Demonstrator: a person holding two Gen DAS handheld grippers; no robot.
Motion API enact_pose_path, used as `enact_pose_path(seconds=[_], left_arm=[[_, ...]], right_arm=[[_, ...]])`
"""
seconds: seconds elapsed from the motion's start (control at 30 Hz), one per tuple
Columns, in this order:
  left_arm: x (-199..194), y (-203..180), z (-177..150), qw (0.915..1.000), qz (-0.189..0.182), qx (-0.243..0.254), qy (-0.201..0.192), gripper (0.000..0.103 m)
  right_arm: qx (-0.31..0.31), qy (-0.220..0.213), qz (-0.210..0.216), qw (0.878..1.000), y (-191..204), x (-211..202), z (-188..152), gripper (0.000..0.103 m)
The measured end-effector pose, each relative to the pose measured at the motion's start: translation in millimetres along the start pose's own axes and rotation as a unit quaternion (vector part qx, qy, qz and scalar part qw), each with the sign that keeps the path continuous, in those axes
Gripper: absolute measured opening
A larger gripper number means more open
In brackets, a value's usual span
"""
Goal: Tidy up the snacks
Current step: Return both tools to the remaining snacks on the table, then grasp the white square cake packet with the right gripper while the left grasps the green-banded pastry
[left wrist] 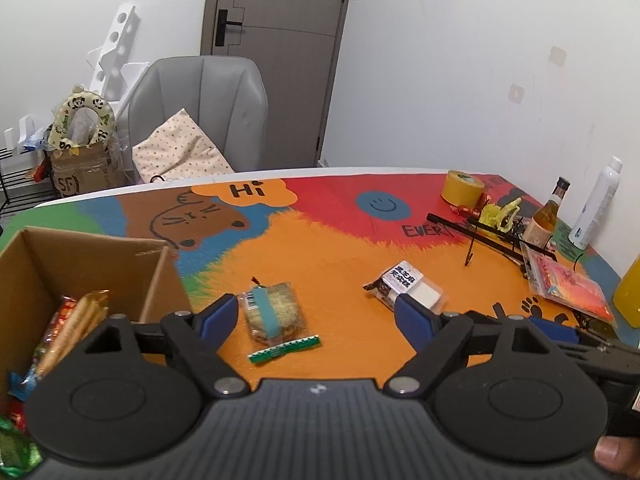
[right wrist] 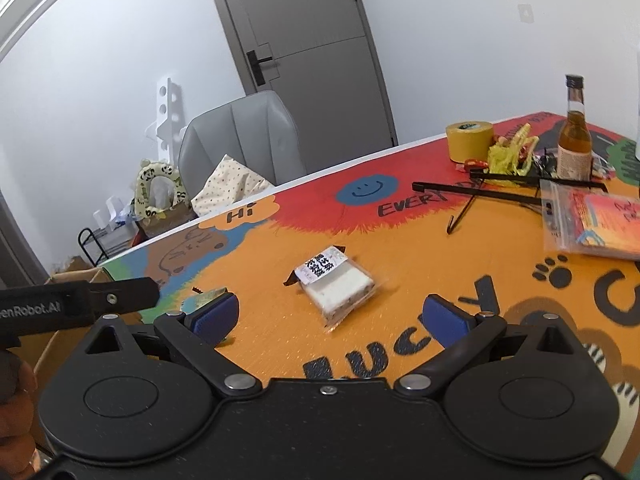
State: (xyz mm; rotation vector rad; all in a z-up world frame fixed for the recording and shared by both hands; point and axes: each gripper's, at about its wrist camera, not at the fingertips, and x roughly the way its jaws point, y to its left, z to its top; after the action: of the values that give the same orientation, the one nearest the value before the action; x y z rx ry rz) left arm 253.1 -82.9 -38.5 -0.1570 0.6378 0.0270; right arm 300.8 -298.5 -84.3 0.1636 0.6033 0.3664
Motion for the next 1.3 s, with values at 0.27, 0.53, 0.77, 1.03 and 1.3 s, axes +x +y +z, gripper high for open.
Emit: enact_pose_path(seconds=[0.27, 0.53, 0.77, 1.03, 1.3], left_arm=[[31, -5, 1, 0.9997, 0.009, -0.009, 0.02, 0.075], [59, -1, -3, 0.9986, 0.03, -0.028, 0.031, 0.069], [77, 2, -7, 0.9973, 0.05, -0.036, 0.04, 0.069], [94, 4, -15, 0.9954, 0.078, -0.038, 0.041, 0.069], [106, 6, -23, 0.994, 0.097, -0.034, 0.038, 0.065]], right_arm=[[-0.016, 0.01, -0.001, 1.0, -7, 18, 6, 0.1], [-0.064, 0.027, 0.001, 0.998, -8, 38, 10, 0.101], [-0.085, 0.038, 0.008, 0.996, -13, 54, 16, 0.101], [-0.123, 0.053, 0.002, 0.991, -10, 75, 18, 0.102], [-0.139, 0.06, 0.011, 0.988, -3, 85, 17, 0.103]])
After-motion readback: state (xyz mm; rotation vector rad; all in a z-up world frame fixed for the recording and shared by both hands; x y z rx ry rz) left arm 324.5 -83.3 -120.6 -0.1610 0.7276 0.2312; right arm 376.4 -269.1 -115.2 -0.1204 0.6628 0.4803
